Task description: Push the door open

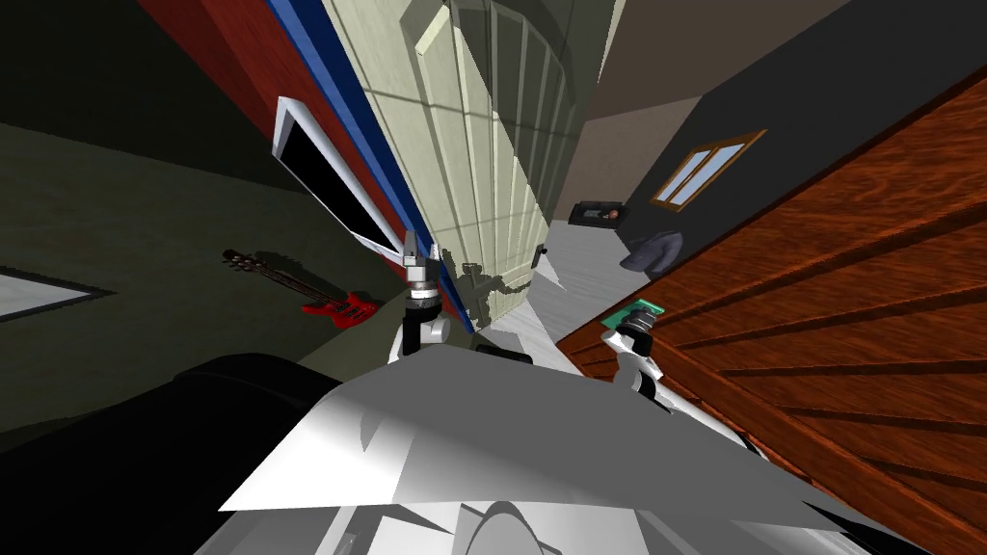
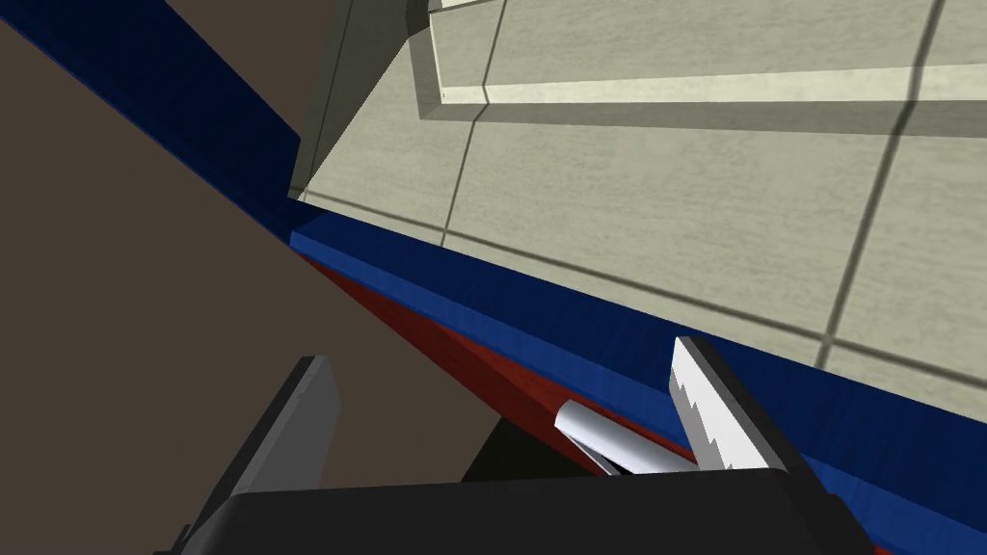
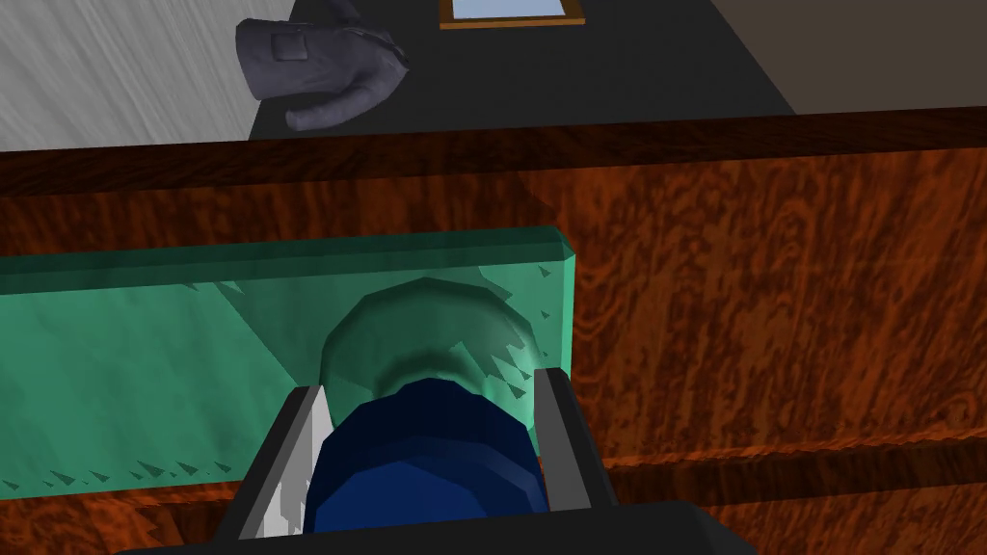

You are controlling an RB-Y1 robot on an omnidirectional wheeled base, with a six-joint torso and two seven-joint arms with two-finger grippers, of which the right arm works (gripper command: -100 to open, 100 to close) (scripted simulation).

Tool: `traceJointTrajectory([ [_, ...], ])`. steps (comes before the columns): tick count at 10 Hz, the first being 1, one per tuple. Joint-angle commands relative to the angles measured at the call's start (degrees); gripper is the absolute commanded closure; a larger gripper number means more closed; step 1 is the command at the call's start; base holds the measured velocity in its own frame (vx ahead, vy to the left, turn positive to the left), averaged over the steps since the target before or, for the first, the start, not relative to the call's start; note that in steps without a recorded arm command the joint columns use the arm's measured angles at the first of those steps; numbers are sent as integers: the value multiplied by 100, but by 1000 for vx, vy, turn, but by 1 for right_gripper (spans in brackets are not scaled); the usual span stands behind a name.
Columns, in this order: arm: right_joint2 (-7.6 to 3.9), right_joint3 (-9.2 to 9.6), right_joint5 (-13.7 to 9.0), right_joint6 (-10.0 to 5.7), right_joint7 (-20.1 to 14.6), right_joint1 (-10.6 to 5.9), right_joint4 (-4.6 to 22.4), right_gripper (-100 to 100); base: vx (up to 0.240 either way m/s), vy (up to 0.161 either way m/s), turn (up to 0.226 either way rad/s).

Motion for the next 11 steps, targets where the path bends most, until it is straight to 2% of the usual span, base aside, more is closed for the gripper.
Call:
traceJointTrajectory([
  [1,-49,-229,-29,-13,120,17,-10,100,120,-27,66],
  [5,-45,-624,-77,8,336,45,1,100,118,-20,46],
  [6,-76,-543,-64,-31,287,3,118,100,48,-10,-3],
  [7,-77,-752,-124,-139,452,-44,144,100,23,-89,79],
  [9,-61,-984,-190,-244,648,-97,151,100,6,-151,140],
  [11,-50,-1130,-232,-311,772,-129,156,100,42,-134,68],
])
